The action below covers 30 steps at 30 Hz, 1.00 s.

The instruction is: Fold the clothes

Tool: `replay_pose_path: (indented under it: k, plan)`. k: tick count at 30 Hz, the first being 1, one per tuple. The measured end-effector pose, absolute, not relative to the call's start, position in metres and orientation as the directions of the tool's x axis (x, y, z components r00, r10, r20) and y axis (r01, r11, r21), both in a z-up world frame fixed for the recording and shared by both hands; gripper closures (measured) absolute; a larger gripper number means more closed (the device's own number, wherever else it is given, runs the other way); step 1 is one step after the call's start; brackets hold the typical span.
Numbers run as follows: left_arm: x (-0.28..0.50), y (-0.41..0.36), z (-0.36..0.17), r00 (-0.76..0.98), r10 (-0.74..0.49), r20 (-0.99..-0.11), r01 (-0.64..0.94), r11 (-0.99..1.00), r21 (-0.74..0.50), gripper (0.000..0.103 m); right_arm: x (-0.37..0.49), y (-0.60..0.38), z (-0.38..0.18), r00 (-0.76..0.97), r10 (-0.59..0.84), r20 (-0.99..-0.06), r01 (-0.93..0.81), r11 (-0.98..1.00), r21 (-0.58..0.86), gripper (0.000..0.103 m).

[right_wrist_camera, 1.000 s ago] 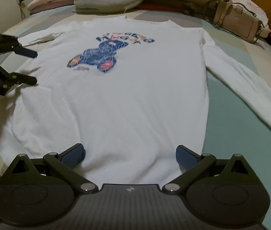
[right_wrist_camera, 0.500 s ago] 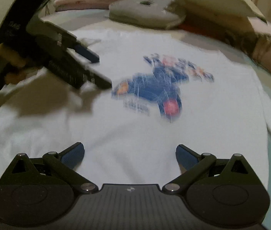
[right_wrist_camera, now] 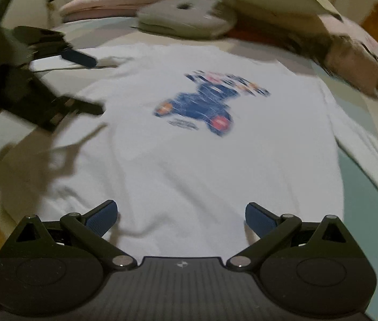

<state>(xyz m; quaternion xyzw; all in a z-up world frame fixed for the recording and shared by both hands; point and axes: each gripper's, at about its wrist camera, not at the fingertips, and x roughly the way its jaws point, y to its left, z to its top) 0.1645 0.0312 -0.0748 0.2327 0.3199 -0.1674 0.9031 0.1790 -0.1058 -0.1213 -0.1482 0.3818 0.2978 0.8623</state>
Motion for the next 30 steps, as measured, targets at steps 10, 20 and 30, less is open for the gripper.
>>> replay_pose_path:
  k: [10, 20, 30]
  plan:
    - [0.087, -0.003, -0.076, 0.696, -0.28, -0.661, 0.568, 0.778, 0.268, 0.022, 0.142, -0.131, -0.094, 0.506, 0.454, -0.733, -0.677, 0.736, -0.011, 0.046]
    - [0.073, -0.007, -0.074, 0.679, -0.292, -0.673, 0.541, 0.82, 0.19, 0.056, 0.086, -0.094, -0.128, 0.392, 0.495, -0.775, -0.879, 0.449, -0.158, 0.052]
    - [0.068, -0.034, -0.09, 0.655, -0.31, -0.689, 0.635, 0.719, 0.281, 0.055, 0.1, -0.094, -0.111, 0.438, 0.517, -0.736, -0.857, 0.488, -0.167, 0.1]
